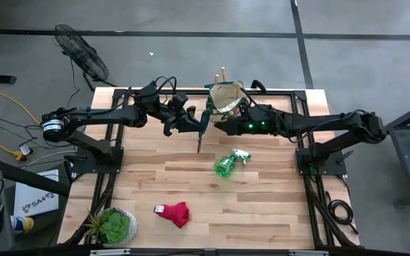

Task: Pick & Place Garden tools in Gardening bag
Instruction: Put the shear scissors into the gardening bag

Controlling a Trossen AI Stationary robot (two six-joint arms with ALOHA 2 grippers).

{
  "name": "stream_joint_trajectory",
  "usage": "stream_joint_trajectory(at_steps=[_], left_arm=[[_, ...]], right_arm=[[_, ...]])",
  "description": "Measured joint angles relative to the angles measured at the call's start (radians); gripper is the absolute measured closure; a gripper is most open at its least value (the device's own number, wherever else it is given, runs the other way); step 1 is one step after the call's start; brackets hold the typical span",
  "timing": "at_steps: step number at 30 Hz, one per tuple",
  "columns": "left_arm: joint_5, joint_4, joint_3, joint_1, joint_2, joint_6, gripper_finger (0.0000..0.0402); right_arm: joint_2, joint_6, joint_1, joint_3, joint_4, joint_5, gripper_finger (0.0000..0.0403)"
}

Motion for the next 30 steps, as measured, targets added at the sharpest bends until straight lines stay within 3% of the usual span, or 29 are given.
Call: stream_joint_trajectory(at_steps=[6,20,23,30], left_arm=[[0.003,-0.004,0.000,0.000,0.000,-0.008,0.0358],[0.029,-0.026,0.000,0.000,0.001,-0.016,0.0358],[0.030,-0.026,0.000,0.000,0.001,-0.016,0.0358],[0.048,-0.026,0.000,0.000,0.001,-0.017,0.0358]], right_arm=[[0.042,-0.185,0.011,0.000,0.061,0.011,0.0231],[0.057,-1.065,0.089,0.000,0.135,0.141,0.0231],[0.070,-1.158,0.106,0.000,0.170,0.145,0.0231],[0.135,-1.210,0.108,0.000,0.294,0.195,0.0231]])
